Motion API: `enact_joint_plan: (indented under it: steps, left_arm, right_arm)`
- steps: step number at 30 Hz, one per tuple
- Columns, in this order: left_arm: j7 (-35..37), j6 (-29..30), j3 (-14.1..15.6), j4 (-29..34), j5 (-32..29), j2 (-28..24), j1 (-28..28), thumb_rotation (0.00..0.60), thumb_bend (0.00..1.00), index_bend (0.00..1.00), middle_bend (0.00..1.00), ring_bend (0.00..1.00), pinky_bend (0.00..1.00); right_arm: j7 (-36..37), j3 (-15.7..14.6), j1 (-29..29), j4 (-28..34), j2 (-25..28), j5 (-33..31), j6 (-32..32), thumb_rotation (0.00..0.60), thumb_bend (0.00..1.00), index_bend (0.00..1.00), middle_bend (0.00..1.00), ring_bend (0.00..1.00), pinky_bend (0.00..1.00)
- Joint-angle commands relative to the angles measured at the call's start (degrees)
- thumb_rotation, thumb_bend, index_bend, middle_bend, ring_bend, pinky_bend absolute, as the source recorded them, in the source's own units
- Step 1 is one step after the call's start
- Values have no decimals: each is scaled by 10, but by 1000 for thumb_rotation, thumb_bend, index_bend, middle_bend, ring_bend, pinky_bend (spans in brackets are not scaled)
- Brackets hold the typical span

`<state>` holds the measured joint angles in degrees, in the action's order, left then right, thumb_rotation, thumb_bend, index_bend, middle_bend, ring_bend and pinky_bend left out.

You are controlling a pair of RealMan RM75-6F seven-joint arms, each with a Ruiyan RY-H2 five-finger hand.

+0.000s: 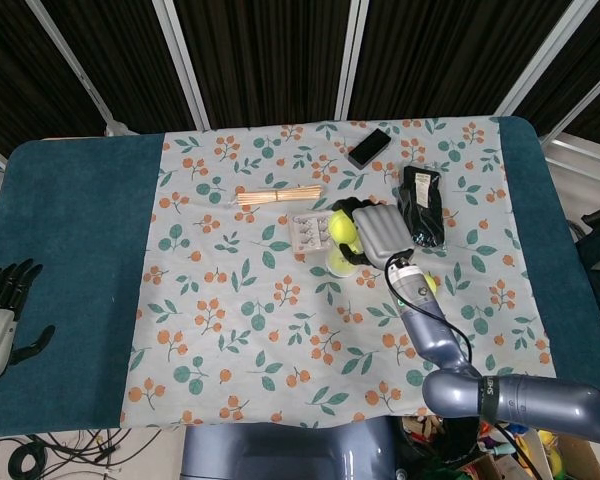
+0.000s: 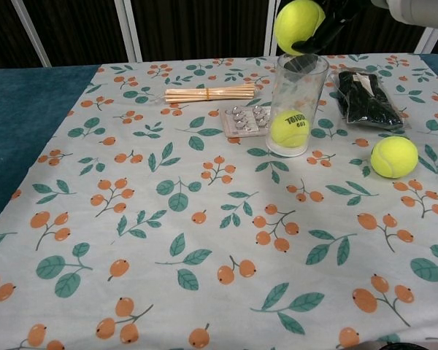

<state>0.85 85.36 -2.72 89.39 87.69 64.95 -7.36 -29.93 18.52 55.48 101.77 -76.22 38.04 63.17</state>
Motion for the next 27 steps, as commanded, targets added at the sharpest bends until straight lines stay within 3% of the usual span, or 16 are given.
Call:
enact_joint_plan:
  steps: [1, 11, 15, 19, 22, 27]
  left_arm:
    - [-1, 0, 0, 0, 0, 0, 0, 600, 282, 38, 23, 0, 49]
    - [-3, 0, -1, 2, -2, 0, 0, 600, 282, 38, 23, 0, 49]
    - [-5, -1, -1, 2, -4, 0, 0, 600, 282, 38, 23, 0, 49]
    - [-7, -2, -1, 2, -6, 0, 0, 600, 282, 38, 23, 0, 49]
    - [-11, -3, -1, 3, -9, -1, 1, 600, 282, 37, 22, 0, 49]
    - [-14, -3, -2, 6, -11, -1, 1, 600, 282, 38, 22, 0, 49]
  right_arm:
    - [0, -1, -1, 1, 2, 0, -2, 600, 396, 414, 355, 404, 423]
    - [3, -5, -1, 2, 9, 7, -11, 600, 347, 397, 337, 400, 417]
    - [-1, -8, 1, 1, 9, 3, -13, 600, 273, 241, 250, 358, 382]
    - [-4, -11, 1, 2, 15, -4, -21, 600, 178, 33, 96, 235, 324]
    - [-8, -15, 3, 9, 23, -18, -34, 600, 123, 0, 15, 157, 306]
    - [-11, -16, 6, 19, 31, -26, -39, 600, 72, 0, 0, 112, 303]
